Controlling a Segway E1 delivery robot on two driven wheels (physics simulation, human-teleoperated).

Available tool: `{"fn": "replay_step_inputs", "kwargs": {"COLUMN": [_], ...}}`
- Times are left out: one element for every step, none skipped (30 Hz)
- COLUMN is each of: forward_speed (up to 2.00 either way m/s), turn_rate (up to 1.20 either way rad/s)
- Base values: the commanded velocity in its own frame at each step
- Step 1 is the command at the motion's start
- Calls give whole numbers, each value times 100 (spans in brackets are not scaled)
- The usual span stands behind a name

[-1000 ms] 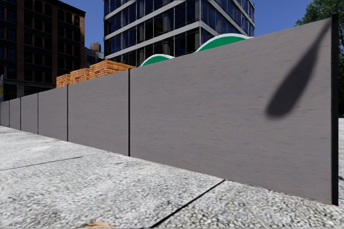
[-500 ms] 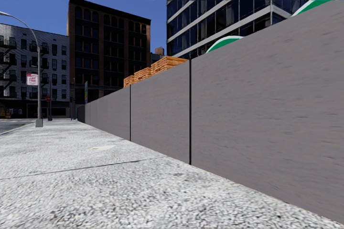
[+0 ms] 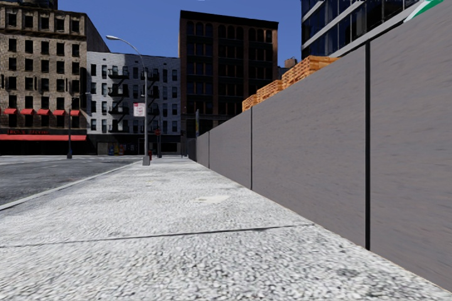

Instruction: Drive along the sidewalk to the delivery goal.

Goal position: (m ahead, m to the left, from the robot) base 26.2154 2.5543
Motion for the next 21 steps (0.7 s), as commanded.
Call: {"fn": "replay_step_inputs", "kwargs": {"forward_speed": [149,149,149,149,149,149,149,149,152,159,163,163,165,165,165,165,165,165,165,165,165], "turn_rate": [75,74,74,73,73,73,69,69,52,0,0,0,0,0,0,0,0,0,0,0,0]}}
